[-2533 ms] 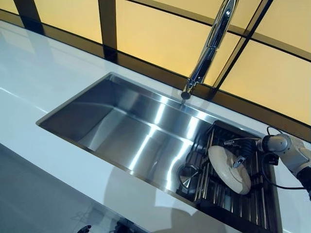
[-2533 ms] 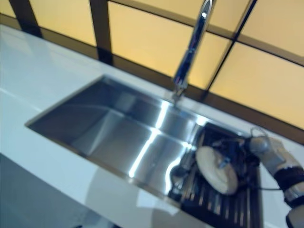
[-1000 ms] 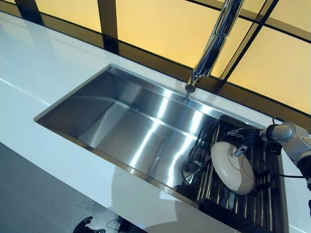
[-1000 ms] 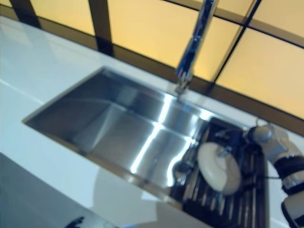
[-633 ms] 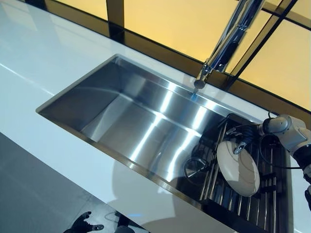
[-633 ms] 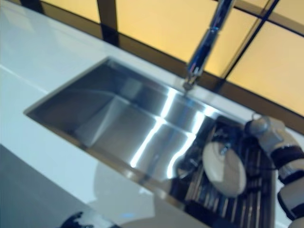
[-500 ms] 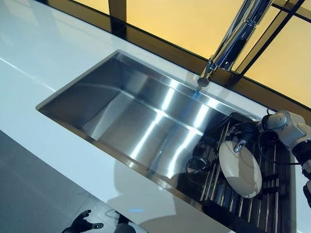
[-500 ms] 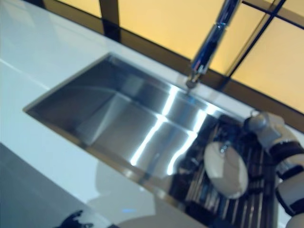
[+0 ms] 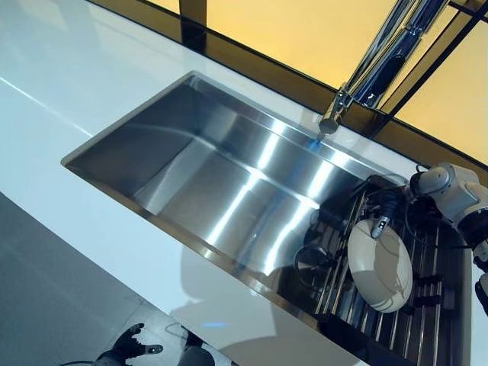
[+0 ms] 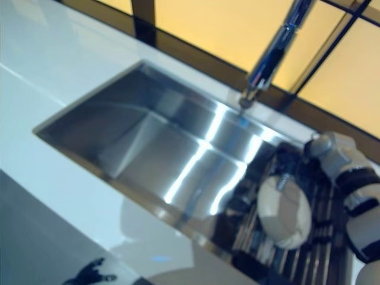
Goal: Take plates into dishwasher
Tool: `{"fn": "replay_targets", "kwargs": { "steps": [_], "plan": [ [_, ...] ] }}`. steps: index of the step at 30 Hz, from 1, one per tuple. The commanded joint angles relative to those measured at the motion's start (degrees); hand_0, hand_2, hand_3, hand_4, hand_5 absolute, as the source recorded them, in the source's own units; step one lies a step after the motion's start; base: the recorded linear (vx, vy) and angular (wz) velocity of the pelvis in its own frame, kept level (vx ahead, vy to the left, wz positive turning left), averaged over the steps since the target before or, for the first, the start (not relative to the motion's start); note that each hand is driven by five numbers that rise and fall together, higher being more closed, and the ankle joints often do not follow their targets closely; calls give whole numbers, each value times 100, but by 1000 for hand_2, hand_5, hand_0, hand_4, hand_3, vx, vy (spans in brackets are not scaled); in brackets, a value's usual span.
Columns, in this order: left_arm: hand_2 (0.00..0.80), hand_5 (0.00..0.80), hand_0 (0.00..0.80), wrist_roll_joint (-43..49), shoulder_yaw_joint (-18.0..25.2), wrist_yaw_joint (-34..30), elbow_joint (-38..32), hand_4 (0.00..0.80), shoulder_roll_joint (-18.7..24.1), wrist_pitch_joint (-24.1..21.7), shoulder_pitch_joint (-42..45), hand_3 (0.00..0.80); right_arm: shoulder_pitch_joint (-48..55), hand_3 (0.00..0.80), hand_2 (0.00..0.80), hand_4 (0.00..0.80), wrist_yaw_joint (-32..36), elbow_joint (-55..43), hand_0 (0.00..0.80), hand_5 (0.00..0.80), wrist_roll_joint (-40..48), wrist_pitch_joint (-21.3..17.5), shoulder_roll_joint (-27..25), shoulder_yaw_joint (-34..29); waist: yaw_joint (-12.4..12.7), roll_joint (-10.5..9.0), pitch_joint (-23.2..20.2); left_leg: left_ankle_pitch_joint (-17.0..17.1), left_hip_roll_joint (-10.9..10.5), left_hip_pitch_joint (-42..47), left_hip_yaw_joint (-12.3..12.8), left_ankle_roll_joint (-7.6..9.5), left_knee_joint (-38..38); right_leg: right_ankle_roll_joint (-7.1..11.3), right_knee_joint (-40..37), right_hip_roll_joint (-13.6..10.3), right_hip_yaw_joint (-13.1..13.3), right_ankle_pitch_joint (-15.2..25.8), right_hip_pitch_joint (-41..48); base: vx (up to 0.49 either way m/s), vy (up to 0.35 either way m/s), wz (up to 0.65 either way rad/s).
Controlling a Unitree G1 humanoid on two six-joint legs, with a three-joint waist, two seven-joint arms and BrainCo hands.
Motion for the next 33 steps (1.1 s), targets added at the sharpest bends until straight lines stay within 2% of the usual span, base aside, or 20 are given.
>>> {"fn": "replay_targets", "kwargs": {
  "steps": [1,7,15,21,22,23,24,25,33],
  "plan": [
    [0,0,0,-47,-191,-28,-262,0,163,-61,14,0,-650,0,0,0,200,-189,0,0,254,99,0,613,189,-106,65,46,-42,-533,-118,74,518,67,416,-108,-155,231,-266,0,0,0],
    [0,0,0,-43,-168,-52,-309,0,198,-43,35,0,-678,0,0,0,435,-245,0,0,380,204,30,697,209,-115,83,71,-33,-555,-128,68,471,62,423,-101,-174,223,-309,0,0,0],
    [0,0,0,-21,-129,-75,-393,0,236,-14,43,0,-686,0,0,0,1067,-332,0,0,439,391,24,835,228,-138,79,121,-29,-555,-147,64,363,63,405,-84,-180,216,-340,0,0,0],
    [0,0,0,7,-109,-82,-416,0,267,-1,48,0,-542,0,0,0,1226,-384,0,0,567,463,17,809,242,-167,52,127,-29,-539,-157,65,318,74,386,-79,-179,217,-338,0,0,0],
    [0,0,0,39,-84,-93,-392,0,276,-28,45,0,-515,119,119,119,1294,-377,119,119,600,464,22,809,250,-186,40,124,-26,-536,-162,65,308,77,385,-79,-185,214,-337,0,0,0],
    [0,0,0,49,-77,-99,-389,0,280,-26,38,0,-506,285,285,285,1310,-384,285,285,618,461,22,813,252,-191,36,124,-25,-535,-166,65,303,78,386,-78,-186,211,-337,0,0,0],
    [0,0,0,67,-75,-104,-403,0,291,-4,30,0,-473,568,568,568,1353,-377,568,568,687,450,33,814,261,-205,23,122,-27,-528,-171,67,296,79,382,-77,-188,209,-328,0,0,0],
    [0,0,0,75,-78,-105,-406,0,299,-5,35,0,-439,784,784,784,1376,-393,784,784,714,449,34,791,265,-212,18,122,-30,-521,-174,70,291,81,384,-79,-189,208,-322,0,0,0],
    [0,0,0,126,-60,-125,-358,0,291,-5,38,0,-311,800,800,800,1436,-391,800,800,767,455,68,690,267,-210,-63,114,-51,-469,-194,84,250,91,379,-90,-170,194,-286,0,0,0]
  ]
}}
